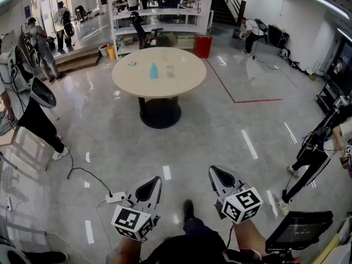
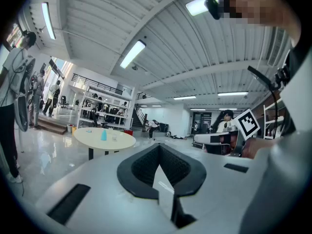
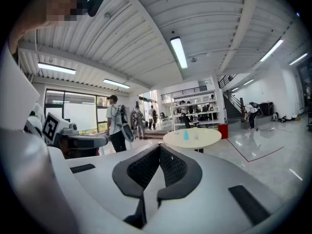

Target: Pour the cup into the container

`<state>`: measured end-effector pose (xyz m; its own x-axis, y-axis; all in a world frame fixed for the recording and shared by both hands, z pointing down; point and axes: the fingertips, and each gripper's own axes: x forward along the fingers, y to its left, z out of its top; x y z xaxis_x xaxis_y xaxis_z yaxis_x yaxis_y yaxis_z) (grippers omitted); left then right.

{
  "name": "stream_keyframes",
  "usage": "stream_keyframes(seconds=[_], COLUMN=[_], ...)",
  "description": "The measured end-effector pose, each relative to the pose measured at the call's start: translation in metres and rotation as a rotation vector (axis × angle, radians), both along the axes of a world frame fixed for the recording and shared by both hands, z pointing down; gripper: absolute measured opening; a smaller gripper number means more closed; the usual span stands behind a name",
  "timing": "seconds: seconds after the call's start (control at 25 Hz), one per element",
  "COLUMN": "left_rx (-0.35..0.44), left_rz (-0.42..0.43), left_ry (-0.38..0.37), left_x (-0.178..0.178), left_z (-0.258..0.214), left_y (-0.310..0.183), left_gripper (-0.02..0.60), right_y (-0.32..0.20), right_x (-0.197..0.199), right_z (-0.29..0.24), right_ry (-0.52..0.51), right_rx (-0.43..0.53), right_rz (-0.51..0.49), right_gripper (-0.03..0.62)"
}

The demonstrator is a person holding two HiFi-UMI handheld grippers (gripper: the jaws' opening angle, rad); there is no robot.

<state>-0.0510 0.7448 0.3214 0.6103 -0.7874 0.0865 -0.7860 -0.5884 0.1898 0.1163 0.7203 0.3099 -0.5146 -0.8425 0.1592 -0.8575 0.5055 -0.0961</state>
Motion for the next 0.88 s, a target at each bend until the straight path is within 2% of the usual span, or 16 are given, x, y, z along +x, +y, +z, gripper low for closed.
stream_keyframes(seconds=[0.24, 0.4, 0.52, 0.64, 0.88], left_rx=[-0.003, -0.003, 0.023, 0.015, 0.007], left_rz=[-0.045, -0.077, -0.086, -0.092, -0.112], left_ry=[-0.035, -0.017, -0.029, -0.04, -0.061], left_x=[0.007, 0.006, 0.026, 0.048, 0.058], left_z=[-0.004, -0.021, -0.033, -0.033, -0.035], left_y=[-0.095, -0.166, -0.215, -0.26, -0.331], left_gripper=[-0.003, -0.003, -0.003, -0.003, -0.003], right_y=[-0.104, -0.181, -0.232, -0.276, -0.35], right_x=[0.011, 0.01, 0.025, 0.042, 0.045], right_z=[-0.005, -0.012, -0.023, -0.023, -0.016], right_ry=[-0.033, -0.048, -0.039, -0.041, -0.064], right_rx=[0.038, 0.036, 0.064, 0.071, 0.039], right_rz=[-0.02, -0.073, -0.109, -0.123, -0.134], right_gripper=[0.002, 0.002, 0.002, 0.003, 0.002])
